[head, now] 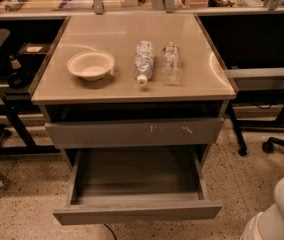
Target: Close middle drawer
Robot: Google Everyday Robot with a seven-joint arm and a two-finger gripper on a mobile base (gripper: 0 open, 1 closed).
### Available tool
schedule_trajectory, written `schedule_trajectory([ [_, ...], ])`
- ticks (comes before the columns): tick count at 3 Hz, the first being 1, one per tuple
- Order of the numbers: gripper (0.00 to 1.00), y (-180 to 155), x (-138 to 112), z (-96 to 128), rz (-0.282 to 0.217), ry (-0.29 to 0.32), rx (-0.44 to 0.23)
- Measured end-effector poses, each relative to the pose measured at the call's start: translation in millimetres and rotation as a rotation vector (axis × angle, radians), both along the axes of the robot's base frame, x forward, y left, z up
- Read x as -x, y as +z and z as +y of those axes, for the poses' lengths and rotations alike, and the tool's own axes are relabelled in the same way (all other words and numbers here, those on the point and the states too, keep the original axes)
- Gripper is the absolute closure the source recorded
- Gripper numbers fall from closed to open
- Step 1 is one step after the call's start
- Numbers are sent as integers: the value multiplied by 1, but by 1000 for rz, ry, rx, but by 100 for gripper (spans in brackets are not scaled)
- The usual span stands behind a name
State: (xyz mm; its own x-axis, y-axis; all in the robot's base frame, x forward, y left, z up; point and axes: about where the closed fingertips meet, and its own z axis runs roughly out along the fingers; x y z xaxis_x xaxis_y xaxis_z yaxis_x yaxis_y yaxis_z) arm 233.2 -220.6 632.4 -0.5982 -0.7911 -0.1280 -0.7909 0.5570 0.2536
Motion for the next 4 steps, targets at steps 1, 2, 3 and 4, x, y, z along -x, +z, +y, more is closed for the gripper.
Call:
schedule_trajectory([
  [1,100,-58,-17,33,-4,27,-40],
  [2,100,-58,-17,33,-4,27,-40],
  [3,100,-77,-16,37,-17,-3,-51],
  [4,100,-104,-24,46,-57,-37,-85],
])
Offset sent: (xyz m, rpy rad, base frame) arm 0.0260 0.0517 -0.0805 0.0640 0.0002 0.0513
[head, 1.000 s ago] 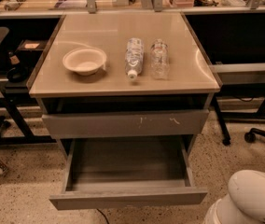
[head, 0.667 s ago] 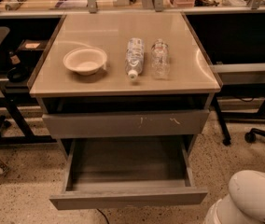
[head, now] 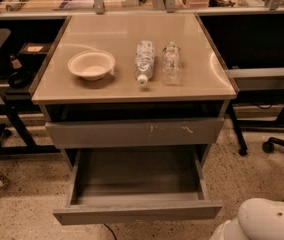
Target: Close middle drawer
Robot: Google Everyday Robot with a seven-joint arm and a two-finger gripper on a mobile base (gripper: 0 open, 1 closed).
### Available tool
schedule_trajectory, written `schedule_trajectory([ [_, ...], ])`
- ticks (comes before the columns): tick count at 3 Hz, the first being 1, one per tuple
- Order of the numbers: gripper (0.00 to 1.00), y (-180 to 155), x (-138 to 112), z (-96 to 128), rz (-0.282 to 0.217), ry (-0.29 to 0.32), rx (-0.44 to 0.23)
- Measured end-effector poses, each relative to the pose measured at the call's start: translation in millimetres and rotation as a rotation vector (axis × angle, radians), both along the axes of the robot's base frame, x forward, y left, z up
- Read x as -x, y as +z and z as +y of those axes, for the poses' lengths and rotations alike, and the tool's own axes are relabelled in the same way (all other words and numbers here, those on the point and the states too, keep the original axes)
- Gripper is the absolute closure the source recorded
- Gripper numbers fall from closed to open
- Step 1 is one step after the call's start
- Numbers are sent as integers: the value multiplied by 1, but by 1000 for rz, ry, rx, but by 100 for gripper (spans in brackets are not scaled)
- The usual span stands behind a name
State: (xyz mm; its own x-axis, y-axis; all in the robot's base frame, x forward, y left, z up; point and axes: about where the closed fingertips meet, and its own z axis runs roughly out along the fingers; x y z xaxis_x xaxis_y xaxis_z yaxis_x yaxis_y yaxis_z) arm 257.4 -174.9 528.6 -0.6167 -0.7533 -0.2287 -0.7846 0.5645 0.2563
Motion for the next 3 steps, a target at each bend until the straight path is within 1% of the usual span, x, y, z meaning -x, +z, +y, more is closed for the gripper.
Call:
schedule_trajectory([
  [1,100,-21,-13,7,-40,-22,-33],
  [2,100,-39,-32,16,-75,-17,-52],
  [3,100,-53,-52,25,-105,5,-68],
])
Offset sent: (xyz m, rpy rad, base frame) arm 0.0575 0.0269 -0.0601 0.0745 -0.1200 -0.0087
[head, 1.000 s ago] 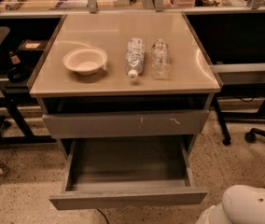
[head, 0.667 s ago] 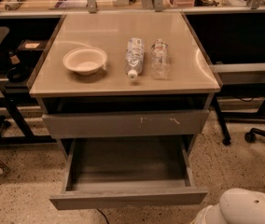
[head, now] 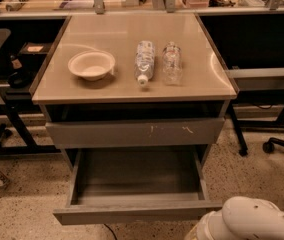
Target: Close middle drawer
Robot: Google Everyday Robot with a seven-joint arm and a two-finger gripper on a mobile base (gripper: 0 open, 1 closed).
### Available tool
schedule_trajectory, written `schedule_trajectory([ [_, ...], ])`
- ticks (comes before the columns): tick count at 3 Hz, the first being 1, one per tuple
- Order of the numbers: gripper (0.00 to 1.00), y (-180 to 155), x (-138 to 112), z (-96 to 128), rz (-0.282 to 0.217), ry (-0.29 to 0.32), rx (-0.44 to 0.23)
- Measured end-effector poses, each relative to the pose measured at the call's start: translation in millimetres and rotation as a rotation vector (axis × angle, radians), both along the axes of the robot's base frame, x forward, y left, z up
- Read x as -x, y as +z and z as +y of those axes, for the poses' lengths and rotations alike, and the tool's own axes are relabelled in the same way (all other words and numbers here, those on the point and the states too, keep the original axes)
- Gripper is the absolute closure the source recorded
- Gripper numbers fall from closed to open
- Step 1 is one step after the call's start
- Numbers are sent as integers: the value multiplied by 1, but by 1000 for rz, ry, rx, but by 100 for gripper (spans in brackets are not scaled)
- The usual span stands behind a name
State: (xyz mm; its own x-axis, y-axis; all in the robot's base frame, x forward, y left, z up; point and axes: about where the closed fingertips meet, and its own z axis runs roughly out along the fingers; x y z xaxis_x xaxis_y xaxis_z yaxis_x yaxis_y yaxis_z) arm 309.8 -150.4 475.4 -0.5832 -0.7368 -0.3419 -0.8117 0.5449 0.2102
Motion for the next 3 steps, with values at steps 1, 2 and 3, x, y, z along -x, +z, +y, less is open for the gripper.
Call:
schedule_trajectory([
  [1,100,-14,-19,10,-20,28,-8],
  [2,100,-25,-39,19,-38,57,-9],
  [3,100,-37,-56,27,-53,80,-5],
])
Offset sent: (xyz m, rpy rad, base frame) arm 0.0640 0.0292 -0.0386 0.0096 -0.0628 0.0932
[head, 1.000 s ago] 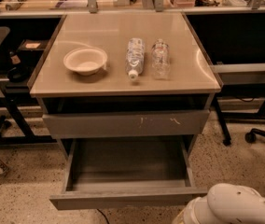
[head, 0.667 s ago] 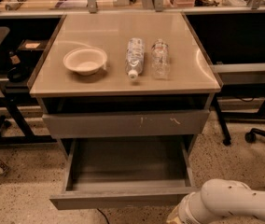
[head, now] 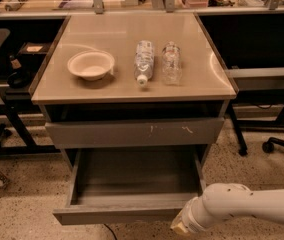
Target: Close middle drawer
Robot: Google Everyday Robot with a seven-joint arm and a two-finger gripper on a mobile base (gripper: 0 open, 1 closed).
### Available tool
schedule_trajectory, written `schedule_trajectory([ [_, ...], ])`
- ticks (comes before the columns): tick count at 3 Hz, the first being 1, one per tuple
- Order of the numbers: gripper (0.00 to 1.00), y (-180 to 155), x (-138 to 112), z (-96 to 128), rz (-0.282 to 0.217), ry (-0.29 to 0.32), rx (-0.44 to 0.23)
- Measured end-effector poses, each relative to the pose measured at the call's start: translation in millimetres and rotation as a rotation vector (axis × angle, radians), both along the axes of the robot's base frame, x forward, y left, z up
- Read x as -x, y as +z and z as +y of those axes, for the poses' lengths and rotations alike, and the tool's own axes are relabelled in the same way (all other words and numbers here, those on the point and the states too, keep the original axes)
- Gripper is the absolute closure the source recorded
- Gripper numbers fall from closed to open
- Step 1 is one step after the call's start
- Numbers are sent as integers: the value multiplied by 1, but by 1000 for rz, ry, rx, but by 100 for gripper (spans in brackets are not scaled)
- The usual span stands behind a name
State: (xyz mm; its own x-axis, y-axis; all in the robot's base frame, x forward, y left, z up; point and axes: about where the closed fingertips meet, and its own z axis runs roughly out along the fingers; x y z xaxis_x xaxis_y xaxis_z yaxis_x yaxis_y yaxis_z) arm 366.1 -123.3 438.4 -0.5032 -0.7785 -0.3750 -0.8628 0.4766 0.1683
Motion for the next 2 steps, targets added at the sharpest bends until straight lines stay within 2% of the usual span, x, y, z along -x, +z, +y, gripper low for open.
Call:
schedule_trajectory([
  [2,100,-13,-31,10,-33,25,15],
])
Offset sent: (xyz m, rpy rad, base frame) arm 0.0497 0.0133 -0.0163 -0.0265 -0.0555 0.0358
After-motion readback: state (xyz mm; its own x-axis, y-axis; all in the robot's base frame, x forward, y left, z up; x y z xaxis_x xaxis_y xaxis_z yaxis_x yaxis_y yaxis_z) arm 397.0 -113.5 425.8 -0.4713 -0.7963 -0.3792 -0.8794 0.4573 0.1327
